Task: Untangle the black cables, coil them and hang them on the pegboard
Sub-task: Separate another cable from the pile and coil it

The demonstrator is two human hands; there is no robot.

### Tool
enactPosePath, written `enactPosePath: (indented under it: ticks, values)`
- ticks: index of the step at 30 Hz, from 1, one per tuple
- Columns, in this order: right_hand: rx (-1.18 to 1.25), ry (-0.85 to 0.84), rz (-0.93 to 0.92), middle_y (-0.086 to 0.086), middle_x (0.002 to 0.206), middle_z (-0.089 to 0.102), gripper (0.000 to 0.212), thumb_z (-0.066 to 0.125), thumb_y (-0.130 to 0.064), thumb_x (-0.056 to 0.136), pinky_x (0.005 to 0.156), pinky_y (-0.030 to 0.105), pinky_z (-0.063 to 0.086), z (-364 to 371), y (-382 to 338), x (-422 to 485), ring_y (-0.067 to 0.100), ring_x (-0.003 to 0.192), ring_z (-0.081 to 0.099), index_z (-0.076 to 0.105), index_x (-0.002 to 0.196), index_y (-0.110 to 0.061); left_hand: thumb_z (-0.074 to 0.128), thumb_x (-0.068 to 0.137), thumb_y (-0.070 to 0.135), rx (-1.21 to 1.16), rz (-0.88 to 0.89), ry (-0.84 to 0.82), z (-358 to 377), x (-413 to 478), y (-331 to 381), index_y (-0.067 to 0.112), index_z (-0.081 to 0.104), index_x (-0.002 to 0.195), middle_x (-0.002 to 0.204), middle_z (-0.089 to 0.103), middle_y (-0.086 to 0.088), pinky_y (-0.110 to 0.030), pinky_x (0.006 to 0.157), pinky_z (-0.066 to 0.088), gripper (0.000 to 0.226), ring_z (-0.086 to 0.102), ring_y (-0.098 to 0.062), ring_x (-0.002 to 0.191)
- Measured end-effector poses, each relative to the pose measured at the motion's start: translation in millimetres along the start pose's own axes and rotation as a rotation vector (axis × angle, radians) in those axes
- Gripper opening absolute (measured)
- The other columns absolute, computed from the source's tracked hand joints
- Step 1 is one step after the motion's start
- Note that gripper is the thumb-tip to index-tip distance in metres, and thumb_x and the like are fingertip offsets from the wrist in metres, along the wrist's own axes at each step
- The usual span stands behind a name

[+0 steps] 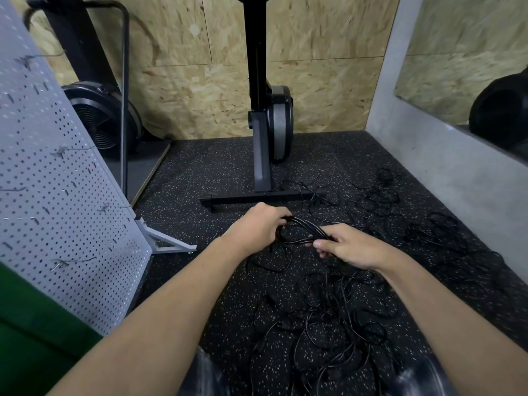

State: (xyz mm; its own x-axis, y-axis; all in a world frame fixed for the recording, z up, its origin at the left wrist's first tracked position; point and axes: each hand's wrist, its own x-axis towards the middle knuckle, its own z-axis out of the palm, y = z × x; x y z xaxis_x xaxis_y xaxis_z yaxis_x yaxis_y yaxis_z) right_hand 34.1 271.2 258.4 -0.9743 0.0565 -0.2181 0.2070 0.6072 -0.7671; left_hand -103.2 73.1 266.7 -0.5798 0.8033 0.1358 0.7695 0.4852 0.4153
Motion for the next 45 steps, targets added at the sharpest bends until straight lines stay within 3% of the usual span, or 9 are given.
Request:
enactPosePath:
  ticks: [5, 10, 17, 23, 29, 34, 40, 43, 45]
  values:
    - [0.004, 0.023, -0.026, -0.001, 0.099, 0.077, 0.015, 0.062, -0.024, 0.102, 0.104, 0.044, 0.049, 4.1, 5.1, 4.9, 0.022, 0.104, 0.069, 0.076, 0.098, -0.019, 0.06, 0.105, 0.012, -0.305, -0.091, 0.115, -0.6, -7.1, -1.4, 0.014, 0.077, 0.114, 0.091, 0.077, 0.005, -0.015, 0.068, 0.049, 0.019, 0.068, -0.001, 0.077]
    - [0.046, 0.126, -0.062, -0.006, 0.098, 0.078, 0.011, 0.068, -0.032, 0.099, 0.102, 0.055, 0.051, 15.7, 11.0, 13.4, 0.022, 0.101, 0.072, 0.078, 0.094, -0.033, 0.065, 0.102, 0.011, -0.715, -0.233, 0.14, -1.8, -7.0, -0.1, 0.016, 0.078, 0.109, 0.092, 0.077, -0.01, -0.042, 0.079, 0.066, 0.016, 0.074, -0.022, 0.089]
    - [0.098, 0.207, -0.082, -0.016, 0.11, 0.077, 0.016, 0.068, -0.035, 0.099, 0.107, 0.05, 0.049, 21.0, 12.3, 17.8, 0.009, 0.109, 0.069, 0.076, 0.113, -0.039, 0.065, 0.101, 0.009, -1.097, -0.355, 0.129, -6.2, -4.6, 13.5, 0.007, 0.077, 0.112, 0.09, 0.066, -0.008, -0.05, 0.082, 0.064, 0.017, 0.064, -0.018, 0.086]
    - [0.165, 0.184, -0.099, -0.01, 0.114, 0.076, 0.025, 0.067, -0.027, 0.101, 0.102, 0.048, 0.054, 21.4, 9.3, 16.6, 0.015, 0.106, 0.07, 0.074, 0.12, -0.041, 0.066, 0.099, 0.005, -1.288, -0.435, 0.116, -6.4, -0.3, 16.8, 0.009, 0.079, 0.105, 0.086, 0.069, -0.005, -0.047, 0.078, 0.065, 0.015, 0.063, -0.014, 0.08]
    - [0.184, 0.156, -0.117, -0.001, 0.092, 0.075, 0.008, 0.068, -0.029, 0.101, 0.095, 0.046, 0.054, 28.1, 3.1, 19.0, 0.02, 0.089, 0.07, 0.075, 0.099, -0.03, 0.066, 0.098, 0.002, -1.379, -0.538, 0.15, -12.0, 3.9, 17.7, 0.008, 0.081, 0.099, 0.086, 0.07, -0.008, -0.039, 0.063, 0.064, 0.016, 0.064, -0.015, 0.077]
    - [0.148, 0.134, -0.118, -0.016, 0.084, 0.069, 0.013, 0.064, -0.027, 0.103, 0.083, 0.031, 0.047, 32.1, -7.4, 19.5, 0.001, 0.085, 0.062, 0.07, 0.093, -0.022, 0.064, 0.099, 0.003, -1.412, -0.58, 0.186, -13.5, 4.3, 16.5, 0.007, 0.079, 0.102, 0.084, 0.069, -0.009, -0.035, 0.058, 0.062, 0.015, 0.064, -0.016, 0.076]
    - [0.024, 0.214, -0.079, -0.01, 0.088, 0.067, 0.017, 0.054, -0.029, 0.107, 0.082, 0.035, 0.047, 36.2, -19.8, 15.7, 0.011, 0.085, 0.061, 0.061, 0.092, -0.027, 0.06, 0.105, 0.018, -1.377, -0.482, 0.165, -11.6, 0.9, 9.9, 0.012, 0.077, 0.115, 0.091, 0.074, -0.007, -0.04, 0.082, 0.064, 0.02, 0.07, -0.018, 0.088]
    - [0.176, 0.347, -0.063, -0.001, 0.089, 0.072, 0.018, 0.052, -0.025, 0.108, 0.083, 0.035, 0.049, 26.4, -24.3, 10.9, 0.017, 0.085, 0.066, 0.065, 0.096, -0.022, 0.048, 0.108, 0.042, -1.396, -0.491, 0.065, -4.7, -1.8, 2.8, 0.025, 0.065, 0.132, 0.108, 0.078, -0.003, -0.046, 0.099, 0.057, 0.033, 0.072, -0.02, 0.108]
    - [0.304, 0.428, -0.052, 0.002, 0.086, 0.073, 0.021, 0.051, -0.022, 0.109, 0.083, 0.036, 0.048, 20.1, -24.8, 9.1, 0.019, 0.084, 0.065, 0.067, 0.096, -0.016, 0.047, 0.109, 0.033, -1.207, -0.49, -0.089, 4.8, -5.9, -0.7, 0.027, 0.06, 0.138, 0.122, 0.075, 0.0, -0.046, 0.106, 0.053, 0.032, 0.069, -0.02, 0.118]
